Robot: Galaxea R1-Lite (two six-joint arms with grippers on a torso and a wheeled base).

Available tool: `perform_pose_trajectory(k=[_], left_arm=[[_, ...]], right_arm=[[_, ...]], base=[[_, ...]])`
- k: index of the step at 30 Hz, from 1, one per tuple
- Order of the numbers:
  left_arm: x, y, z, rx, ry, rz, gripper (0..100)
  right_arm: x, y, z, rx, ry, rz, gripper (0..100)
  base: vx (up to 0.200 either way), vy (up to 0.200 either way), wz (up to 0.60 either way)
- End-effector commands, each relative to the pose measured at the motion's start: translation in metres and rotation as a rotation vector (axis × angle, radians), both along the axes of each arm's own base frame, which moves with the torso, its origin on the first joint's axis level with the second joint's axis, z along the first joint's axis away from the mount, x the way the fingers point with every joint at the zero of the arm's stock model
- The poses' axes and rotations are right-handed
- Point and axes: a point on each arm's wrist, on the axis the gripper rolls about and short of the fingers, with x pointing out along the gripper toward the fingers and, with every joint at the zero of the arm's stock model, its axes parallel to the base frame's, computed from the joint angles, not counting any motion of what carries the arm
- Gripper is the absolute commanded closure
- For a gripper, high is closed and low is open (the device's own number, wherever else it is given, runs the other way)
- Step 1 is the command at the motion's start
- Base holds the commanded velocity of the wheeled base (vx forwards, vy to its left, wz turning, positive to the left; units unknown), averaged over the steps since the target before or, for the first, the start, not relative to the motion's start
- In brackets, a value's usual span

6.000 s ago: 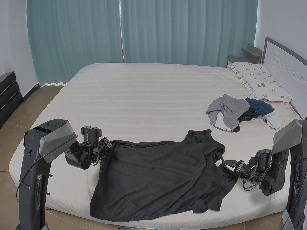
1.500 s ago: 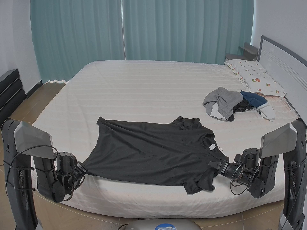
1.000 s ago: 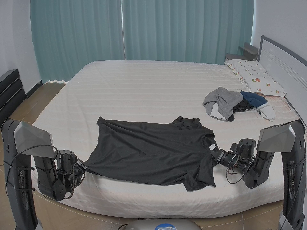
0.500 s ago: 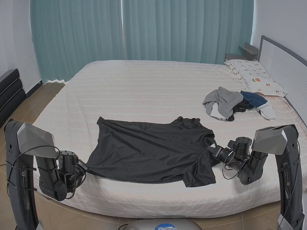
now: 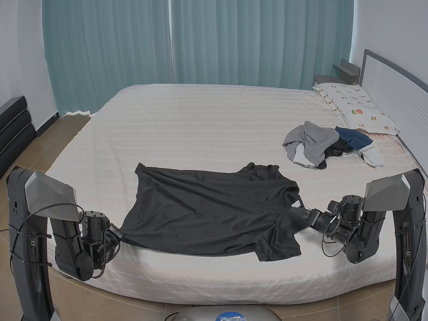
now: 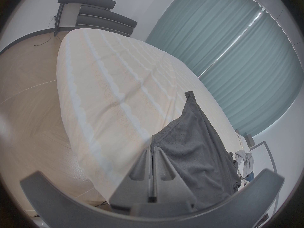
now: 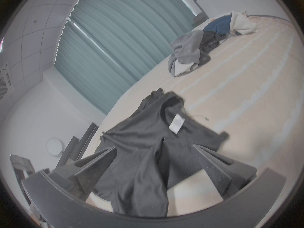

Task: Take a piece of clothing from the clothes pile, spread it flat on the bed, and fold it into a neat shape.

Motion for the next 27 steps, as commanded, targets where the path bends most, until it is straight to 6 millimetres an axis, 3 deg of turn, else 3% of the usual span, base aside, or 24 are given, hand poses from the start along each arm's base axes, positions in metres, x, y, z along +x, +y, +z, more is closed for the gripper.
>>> perform_pose_trajectory(k=[1, 9, 18, 19, 27], left_arm=[[-0.001, 0.0, -0.001, 0.0, 0.005, 0.0, 100], [-0.001, 0.0, -0.001, 0.002, 0.005, -0.001, 100], [-0.001, 0.0, -0.001, 0.003, 0.006, -0.001, 100], [-0.001, -0.001, -0.001, 0.003, 0.006, -0.002, 100], [-0.001, 0.0, -0.001, 0.003, 0.006, -0.001, 100]], right_arm=[[-0.035, -0.005, 0.017, -0.009, 0.036, 0.1, 0], [-0.052, 0.009, -0.011, -0.097, 0.111, 0.216, 0], [-0.054, 0.025, -0.019, -0.107, 0.122, 0.268, 0], [-0.055, 0.026, -0.02, -0.108, 0.123, 0.273, 100], [-0.057, 0.027, -0.023, -0.156, 0.125, 0.259, 100]], base=[[0.0, 0.0, 0.0], [0.0, 0.0, 0.0], [0.0, 0.0, 0.0], [0.0, 0.0, 0.0], [0.0, 0.0, 0.0]])
